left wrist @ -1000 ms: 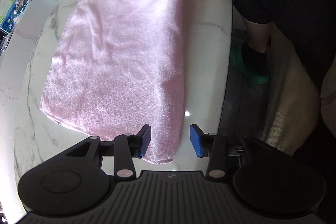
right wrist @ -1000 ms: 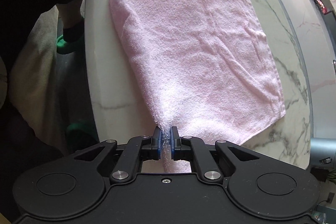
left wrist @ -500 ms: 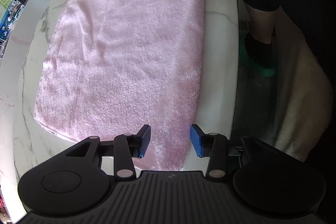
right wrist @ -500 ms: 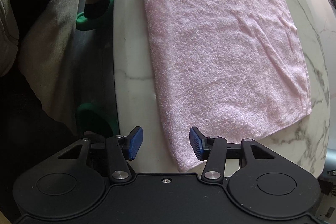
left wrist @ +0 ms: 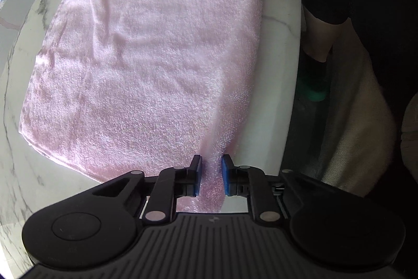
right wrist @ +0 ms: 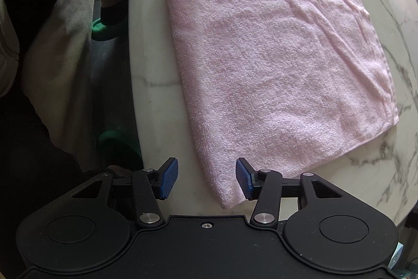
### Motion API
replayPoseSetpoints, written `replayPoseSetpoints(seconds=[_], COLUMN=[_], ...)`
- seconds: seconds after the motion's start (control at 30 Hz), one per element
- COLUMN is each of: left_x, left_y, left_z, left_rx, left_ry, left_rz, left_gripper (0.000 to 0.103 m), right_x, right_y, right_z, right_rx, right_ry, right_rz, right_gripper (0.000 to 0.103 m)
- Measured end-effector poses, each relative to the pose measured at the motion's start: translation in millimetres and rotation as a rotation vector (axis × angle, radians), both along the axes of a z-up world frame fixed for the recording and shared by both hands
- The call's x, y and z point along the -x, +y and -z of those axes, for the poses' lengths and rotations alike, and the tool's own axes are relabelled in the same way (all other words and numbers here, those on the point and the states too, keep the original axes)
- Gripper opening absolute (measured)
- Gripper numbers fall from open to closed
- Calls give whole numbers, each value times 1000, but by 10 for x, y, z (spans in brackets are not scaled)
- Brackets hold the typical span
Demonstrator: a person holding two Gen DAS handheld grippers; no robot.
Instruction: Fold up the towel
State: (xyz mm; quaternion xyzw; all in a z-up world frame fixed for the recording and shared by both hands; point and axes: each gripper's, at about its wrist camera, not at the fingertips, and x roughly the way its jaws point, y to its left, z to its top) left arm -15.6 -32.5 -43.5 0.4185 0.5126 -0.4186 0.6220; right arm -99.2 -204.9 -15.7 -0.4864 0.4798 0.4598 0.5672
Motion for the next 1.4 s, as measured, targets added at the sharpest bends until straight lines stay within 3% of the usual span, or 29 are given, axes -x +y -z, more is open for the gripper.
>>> replayPoseSetpoints(seconds=[0.37, 0.43, 0.47, 0.63, 0.8, 1.0, 1.4], left_x=[-43, -61, -67, -153, -296, -461, -775], left_y=[28, 46, 54, 99, 125, 187, 177], left_z=[-147, -199, -216, -356, -578, -1074, -1943], left_rx=[24, 27, 27, 24, 0, -5, -50], left_ry=[-72, -87, -94, -134, -207, -344, -611], left_rz=[-20, -23, -26, -44, -81, -141, -190], left_gripper=[7, 7, 7, 7, 7, 7, 6], right_x=[15, -18, -43, -145, -377, -676, -922], right_y=[8, 26, 32, 49, 19, 71, 275], right_z=[117, 152, 162, 36, -357, -1014, -1930], right_rx=[15, 41, 54, 40, 2, -46, -47], right_ry=[-19, -25, -31, -93, -205, -387, -643], right_rz=[-49, -33, -22, 28, 106, 189, 218], right_gripper=[45, 27, 11, 3, 3, 3, 2])
